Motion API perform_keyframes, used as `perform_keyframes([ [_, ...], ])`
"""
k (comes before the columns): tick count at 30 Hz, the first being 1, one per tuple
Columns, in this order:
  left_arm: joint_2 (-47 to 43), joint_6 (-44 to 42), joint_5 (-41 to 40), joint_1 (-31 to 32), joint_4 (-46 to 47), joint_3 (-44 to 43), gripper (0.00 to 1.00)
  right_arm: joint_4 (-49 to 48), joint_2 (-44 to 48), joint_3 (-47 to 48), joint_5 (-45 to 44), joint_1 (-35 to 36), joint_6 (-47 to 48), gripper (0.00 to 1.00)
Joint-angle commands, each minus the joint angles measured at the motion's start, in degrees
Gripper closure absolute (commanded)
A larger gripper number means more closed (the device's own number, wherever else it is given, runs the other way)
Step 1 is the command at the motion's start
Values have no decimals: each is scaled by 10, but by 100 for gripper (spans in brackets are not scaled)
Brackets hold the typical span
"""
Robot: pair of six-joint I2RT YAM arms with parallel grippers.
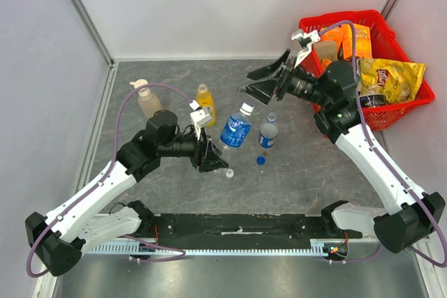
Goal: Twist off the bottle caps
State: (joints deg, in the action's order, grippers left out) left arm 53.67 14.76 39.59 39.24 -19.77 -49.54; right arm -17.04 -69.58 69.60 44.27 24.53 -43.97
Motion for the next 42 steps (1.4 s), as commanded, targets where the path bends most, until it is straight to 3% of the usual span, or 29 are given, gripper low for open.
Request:
perform_keyframes([
  [1, -12, -49, -116, -2, -42, -26, 84, 155, 1, 23, -90, -1, 56, 2],
  [11, -42, -70, -232, -1, -77, -32, 84, 213, -45, 45, -116, -1, 37, 3],
  [16, -39, -77, -230, -1, -77, -30, 84, 210, -71, 54, -107, 16, 22, 14],
  [31, -30, -78, -220, 0, -74, -33, 84, 204, -90, 45, -112, 66, 20, 34],
  [42, -33, -73, -215, -1, -69, -26, 84, 118, -84, -2, -75, 67, -47, 82],
])
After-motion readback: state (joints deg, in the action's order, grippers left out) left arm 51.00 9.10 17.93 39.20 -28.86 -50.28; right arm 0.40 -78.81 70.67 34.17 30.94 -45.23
